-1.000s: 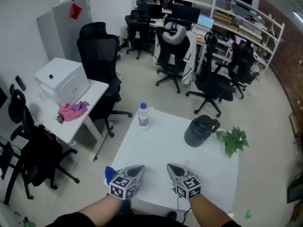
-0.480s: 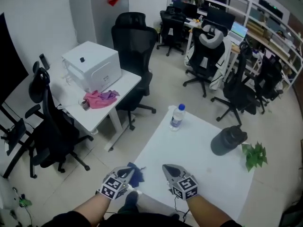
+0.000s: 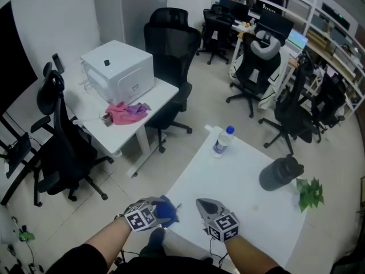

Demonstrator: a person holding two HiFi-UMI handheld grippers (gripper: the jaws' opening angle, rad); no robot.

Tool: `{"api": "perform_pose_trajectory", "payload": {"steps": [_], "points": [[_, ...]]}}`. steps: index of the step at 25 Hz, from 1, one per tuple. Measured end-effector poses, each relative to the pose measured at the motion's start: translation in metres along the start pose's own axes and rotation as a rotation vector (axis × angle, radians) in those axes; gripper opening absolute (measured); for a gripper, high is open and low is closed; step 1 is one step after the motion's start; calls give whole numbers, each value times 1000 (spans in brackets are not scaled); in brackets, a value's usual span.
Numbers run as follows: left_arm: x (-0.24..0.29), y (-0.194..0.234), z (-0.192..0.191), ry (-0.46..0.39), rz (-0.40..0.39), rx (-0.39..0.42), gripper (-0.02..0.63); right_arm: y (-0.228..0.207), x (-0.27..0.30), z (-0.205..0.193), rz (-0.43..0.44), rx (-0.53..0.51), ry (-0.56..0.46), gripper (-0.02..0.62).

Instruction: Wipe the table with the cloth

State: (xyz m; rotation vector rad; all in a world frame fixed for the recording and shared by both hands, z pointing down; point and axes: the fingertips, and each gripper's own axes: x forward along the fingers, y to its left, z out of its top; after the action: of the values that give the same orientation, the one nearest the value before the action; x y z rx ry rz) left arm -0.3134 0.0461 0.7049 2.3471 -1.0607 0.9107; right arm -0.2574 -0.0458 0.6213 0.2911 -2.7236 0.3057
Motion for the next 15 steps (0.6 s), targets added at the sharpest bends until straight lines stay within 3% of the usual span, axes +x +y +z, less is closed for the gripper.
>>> {"api": "perform_pose_trajectory", "payload": {"steps": [3,5,6,15], "points": [[15,-14,-14,102,-67,53,322,-2,-1,-1,-6,1,1,8],[25,-20,-24,161,-59,113,395,-5,-3,-1,-11,3,-1,8],[28,-21,-27,174,-47,134,396,-5,-4,-1,-14,5,-4,8],[28,-20,-16,198,-41,198,225,-13,-23,-3,-45,21,-23,8]]}}
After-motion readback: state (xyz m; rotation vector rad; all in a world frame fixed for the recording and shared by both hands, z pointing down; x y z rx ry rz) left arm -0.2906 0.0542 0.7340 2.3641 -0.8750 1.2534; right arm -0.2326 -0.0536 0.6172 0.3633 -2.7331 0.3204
